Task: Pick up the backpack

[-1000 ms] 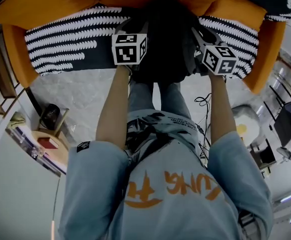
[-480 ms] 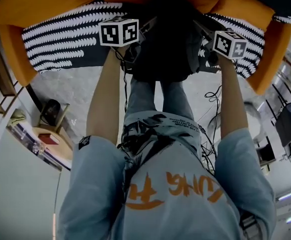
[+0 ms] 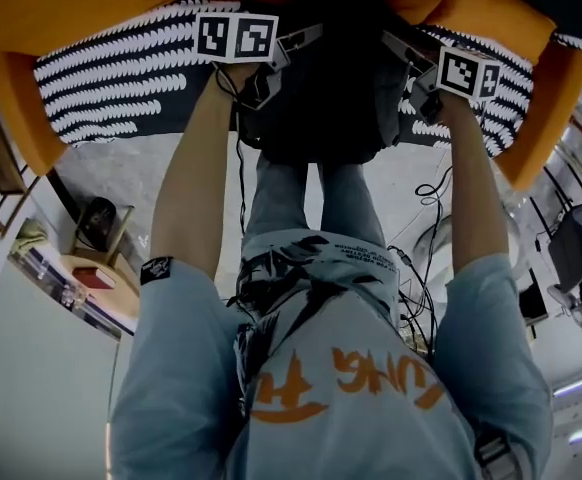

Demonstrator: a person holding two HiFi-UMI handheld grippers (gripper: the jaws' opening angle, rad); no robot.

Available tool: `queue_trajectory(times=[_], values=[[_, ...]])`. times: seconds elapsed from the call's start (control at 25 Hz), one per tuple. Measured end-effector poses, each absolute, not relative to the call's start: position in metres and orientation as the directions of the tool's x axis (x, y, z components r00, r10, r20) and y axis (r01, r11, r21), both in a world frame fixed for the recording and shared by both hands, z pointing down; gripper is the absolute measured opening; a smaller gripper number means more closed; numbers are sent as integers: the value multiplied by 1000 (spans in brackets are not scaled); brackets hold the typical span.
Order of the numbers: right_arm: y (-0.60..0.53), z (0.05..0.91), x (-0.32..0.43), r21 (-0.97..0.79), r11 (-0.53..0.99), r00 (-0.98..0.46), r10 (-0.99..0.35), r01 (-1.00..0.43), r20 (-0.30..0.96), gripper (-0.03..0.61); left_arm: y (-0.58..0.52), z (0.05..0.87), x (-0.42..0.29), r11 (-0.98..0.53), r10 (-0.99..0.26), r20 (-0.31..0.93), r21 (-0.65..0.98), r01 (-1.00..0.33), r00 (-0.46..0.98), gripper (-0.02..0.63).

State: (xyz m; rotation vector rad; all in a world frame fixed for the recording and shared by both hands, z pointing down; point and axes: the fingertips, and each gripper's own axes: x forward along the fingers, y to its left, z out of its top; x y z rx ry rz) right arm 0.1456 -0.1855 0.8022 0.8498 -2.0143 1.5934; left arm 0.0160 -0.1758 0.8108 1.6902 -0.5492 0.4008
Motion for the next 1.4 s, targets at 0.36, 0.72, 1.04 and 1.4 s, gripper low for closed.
queue_trajectory(times=[0.36, 0.72, 1.04, 1.4], values=[[-188, 802, 137, -826, 108, -833, -102, -553, 544, 176, -172, 819, 41, -184, -55, 522, 832, -523, 851, 130], [-180, 805, 121, -780, 162, -796, -79, -604, 600, 45, -169, 797, 41, -245, -97, 495, 829, -503, 863, 77], [-134, 746, 127, -831, 270, -870, -60, -487, 490, 32, -130, 740, 43, -322, -139, 452, 821, -472, 881, 64], [-79, 674, 125, -838, 336, -900, -91, -430, 426, 32, -80, 666, 43, -389, -161, 440, 794, -466, 884, 64]])
